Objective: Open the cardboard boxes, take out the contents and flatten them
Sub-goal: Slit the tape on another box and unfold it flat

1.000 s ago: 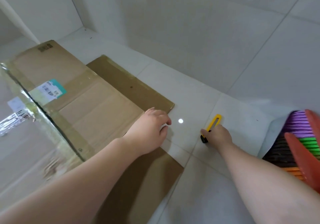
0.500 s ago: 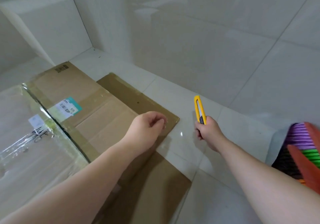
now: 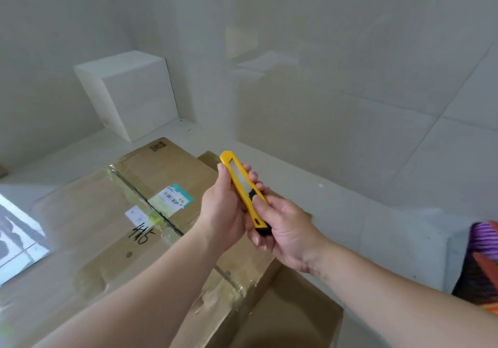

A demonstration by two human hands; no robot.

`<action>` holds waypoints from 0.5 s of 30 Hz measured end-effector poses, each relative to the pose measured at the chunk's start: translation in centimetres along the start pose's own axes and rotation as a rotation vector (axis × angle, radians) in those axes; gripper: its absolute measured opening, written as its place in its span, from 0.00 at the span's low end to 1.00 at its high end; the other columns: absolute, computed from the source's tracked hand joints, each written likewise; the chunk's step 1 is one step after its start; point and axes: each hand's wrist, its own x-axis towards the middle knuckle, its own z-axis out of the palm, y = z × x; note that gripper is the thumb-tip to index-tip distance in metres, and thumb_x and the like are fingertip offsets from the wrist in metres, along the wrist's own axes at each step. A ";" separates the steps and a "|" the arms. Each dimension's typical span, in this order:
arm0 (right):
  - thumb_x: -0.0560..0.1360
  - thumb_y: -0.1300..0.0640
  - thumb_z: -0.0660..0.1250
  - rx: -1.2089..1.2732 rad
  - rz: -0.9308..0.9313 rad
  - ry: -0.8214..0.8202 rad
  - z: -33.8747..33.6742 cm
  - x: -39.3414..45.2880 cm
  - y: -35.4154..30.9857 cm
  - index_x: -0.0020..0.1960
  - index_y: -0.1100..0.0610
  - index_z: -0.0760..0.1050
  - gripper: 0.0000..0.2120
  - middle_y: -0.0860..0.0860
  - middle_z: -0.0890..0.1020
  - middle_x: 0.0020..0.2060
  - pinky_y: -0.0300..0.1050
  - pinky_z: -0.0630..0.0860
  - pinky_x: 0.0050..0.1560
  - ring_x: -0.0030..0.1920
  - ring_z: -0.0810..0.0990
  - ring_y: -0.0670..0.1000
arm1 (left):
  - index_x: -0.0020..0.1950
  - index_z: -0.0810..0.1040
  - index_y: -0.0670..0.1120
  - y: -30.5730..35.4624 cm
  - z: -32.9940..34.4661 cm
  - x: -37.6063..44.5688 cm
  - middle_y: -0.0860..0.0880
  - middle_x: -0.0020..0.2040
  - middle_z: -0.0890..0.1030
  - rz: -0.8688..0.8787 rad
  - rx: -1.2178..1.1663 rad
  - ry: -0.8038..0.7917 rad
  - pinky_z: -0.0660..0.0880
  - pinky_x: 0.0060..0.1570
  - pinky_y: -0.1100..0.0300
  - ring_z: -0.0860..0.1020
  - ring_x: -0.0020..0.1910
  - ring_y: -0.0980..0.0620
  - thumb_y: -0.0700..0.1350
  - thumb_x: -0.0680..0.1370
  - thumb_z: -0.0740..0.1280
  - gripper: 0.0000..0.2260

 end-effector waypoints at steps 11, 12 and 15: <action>0.82 0.61 0.57 -0.021 0.074 -0.059 4.5 1.1 2.5 0.57 0.60 0.75 0.10 0.50 0.79 0.29 0.39 0.73 0.31 0.29 0.76 0.47 | 0.46 0.78 0.45 1.6 -5.5 -2.2 0.49 0.37 0.79 -0.016 0.215 0.133 0.71 0.37 0.56 0.77 0.39 0.48 0.61 0.81 0.51 0.24; 0.82 0.61 0.56 -0.026 0.064 -0.038 4.7 1.2 2.9 0.56 0.59 0.76 0.10 0.50 0.78 0.28 0.38 0.72 0.30 0.28 0.75 0.47 | 0.47 0.78 0.45 1.6 -5.6 -2.3 0.48 0.37 0.79 -0.014 0.217 0.139 0.73 0.35 0.56 0.79 0.40 0.48 0.60 0.81 0.51 0.24; 0.82 0.58 0.58 -0.075 0.028 0.027 4.8 1.3 3.4 0.52 0.58 0.76 0.09 0.52 0.74 0.28 0.40 0.69 0.26 0.26 0.71 0.48 | 0.49 0.79 0.44 1.6 -5.7 -2.6 0.45 0.37 0.80 -0.024 0.338 0.130 0.72 0.26 0.55 0.75 0.36 0.44 0.60 0.81 0.51 0.25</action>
